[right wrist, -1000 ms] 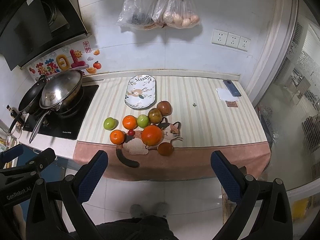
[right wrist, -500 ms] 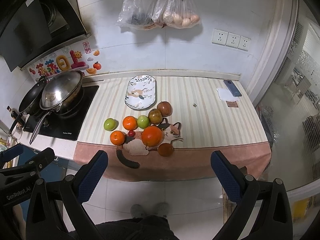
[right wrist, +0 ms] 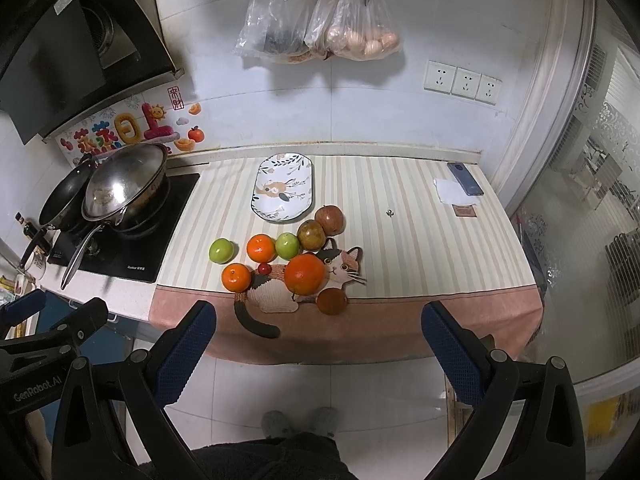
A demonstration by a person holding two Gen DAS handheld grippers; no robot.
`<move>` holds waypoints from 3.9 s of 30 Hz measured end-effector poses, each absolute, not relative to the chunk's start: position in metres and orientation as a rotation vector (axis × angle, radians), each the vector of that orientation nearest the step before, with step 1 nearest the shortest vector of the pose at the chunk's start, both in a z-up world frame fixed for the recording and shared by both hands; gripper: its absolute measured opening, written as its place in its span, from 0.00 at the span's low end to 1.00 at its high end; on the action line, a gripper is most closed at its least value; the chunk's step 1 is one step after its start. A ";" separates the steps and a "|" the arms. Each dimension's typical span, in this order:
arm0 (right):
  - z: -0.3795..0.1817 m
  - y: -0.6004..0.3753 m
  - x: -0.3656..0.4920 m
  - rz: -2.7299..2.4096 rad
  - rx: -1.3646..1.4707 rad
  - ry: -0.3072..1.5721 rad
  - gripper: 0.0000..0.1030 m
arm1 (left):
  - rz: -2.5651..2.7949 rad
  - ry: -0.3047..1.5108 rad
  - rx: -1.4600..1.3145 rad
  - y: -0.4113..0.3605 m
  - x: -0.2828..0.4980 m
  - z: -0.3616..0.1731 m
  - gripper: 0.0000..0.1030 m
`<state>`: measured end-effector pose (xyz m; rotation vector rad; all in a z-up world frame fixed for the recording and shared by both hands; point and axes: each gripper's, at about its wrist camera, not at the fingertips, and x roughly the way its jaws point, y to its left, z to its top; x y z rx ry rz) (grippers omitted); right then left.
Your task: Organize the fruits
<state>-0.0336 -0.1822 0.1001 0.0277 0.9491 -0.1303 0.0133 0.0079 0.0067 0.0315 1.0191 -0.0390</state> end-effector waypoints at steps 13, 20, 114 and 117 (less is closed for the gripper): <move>0.104 -0.180 -0.038 -0.129 0.029 0.943 1.00 | -0.043 1.013 0.036 0.007 0.009 0.008 1.00; 0.105 -0.180 -0.040 -0.128 0.031 0.943 1.00 | -0.042 1.011 0.037 0.006 0.008 0.009 1.00; -0.207 -0.194 0.492 0.214 0.217 1.425 0.80 | -0.085 1.366 -0.078 -0.069 0.482 -0.185 0.58; -0.227 -0.197 0.524 0.197 0.192 1.441 0.80 | -0.082 1.414 -0.096 -0.069 0.511 -0.206 0.58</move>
